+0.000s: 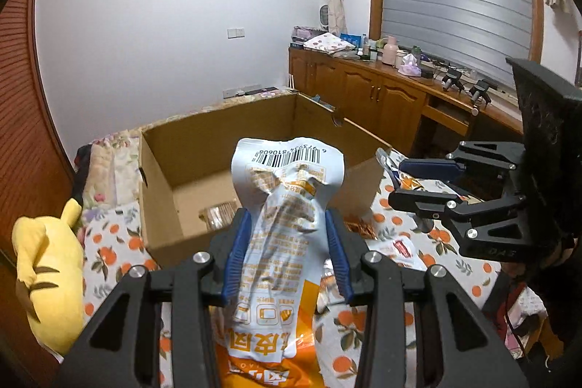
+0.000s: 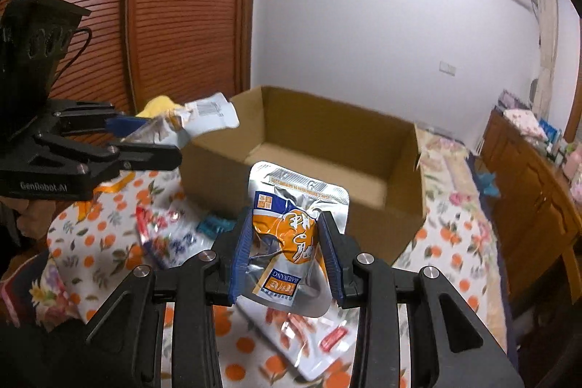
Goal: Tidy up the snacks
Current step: 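Lift both held packets and carry them over the cardboard box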
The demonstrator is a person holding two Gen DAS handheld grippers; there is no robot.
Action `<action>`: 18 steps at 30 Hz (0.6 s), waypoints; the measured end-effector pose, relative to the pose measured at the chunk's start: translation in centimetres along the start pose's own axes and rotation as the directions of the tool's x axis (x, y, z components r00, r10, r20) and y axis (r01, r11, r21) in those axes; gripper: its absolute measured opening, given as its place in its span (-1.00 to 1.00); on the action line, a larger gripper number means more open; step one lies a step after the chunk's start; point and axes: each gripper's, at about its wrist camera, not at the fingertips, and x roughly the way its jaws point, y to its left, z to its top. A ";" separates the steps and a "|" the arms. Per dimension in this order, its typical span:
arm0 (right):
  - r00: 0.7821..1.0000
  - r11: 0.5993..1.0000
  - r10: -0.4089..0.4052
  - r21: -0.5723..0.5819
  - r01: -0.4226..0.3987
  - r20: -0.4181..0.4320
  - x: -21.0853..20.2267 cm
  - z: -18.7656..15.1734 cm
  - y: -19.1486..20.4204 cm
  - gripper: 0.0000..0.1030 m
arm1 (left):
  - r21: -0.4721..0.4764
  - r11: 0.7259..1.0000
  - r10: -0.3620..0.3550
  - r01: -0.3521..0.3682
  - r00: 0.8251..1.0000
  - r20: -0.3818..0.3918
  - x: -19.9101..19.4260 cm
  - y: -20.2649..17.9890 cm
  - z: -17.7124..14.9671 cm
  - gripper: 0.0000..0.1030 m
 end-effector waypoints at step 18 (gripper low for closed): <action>1.000 1.000 -0.023 -0.011 0.023 -0.007 4.1 4.5 -2.4 -0.30 | -0.004 0.998 0.062 -0.062 0.998 -0.008 4.4 2.2 4.4 -0.22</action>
